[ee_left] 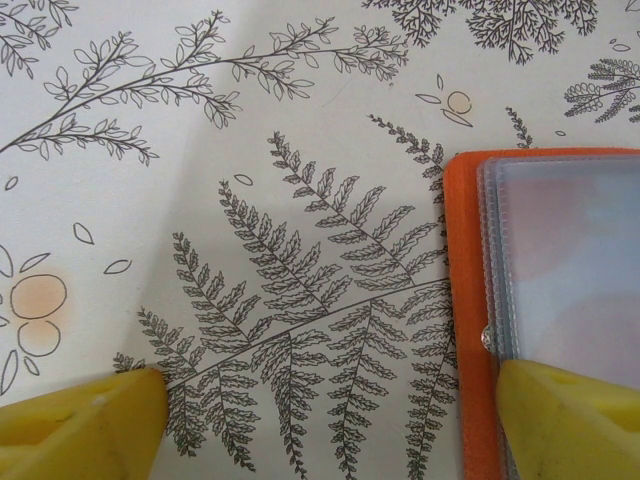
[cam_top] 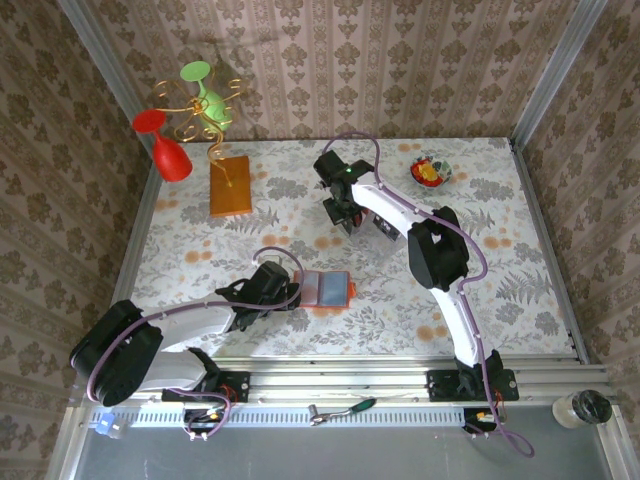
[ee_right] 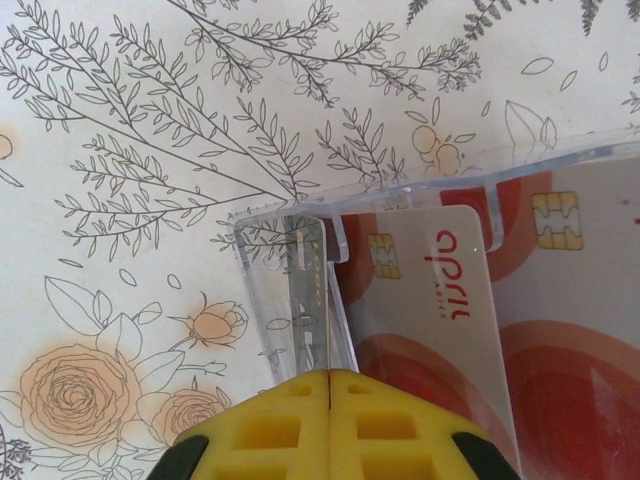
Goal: Put the credit cards into the card holder
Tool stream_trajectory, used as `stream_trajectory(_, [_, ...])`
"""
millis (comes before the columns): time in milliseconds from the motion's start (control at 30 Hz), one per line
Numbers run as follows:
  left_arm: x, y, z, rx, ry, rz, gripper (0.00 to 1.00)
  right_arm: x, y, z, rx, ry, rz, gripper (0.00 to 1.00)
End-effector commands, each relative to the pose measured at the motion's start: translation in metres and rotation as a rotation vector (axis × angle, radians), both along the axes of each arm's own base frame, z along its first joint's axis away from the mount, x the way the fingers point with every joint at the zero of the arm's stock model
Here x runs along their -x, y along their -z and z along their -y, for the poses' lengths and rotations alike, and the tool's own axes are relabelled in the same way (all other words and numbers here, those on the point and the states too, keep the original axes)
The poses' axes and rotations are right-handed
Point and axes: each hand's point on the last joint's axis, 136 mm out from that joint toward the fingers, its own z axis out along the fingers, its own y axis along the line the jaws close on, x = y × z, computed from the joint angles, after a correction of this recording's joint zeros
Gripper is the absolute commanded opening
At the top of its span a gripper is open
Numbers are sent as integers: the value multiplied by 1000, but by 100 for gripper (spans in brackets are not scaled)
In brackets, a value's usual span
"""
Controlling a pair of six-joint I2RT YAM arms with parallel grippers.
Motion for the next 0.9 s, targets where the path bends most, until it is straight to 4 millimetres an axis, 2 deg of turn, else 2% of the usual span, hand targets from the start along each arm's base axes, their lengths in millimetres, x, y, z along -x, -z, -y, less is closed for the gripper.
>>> stream_trajectory(0, [7,6,11,41,28,-42,87,11,-1,-6,-19,-68,-37,0])
stream_trajectory(333, [7,5,10,39,28,-40,87,14,-60,-11,-103,-84,50,0])
stream_trajectory(533, [7,4,9,40,23,-35,87,28,-94,-20,-207,-79,84,0])
stream_trajectory(700, [7,2,7,34,20,-29,87,58,-109,-38,-308,-97,74,0])
stream_trajectory(867, [7,1,4,27,10,-25,87,97,-99,-57,-379,-125,25,0])
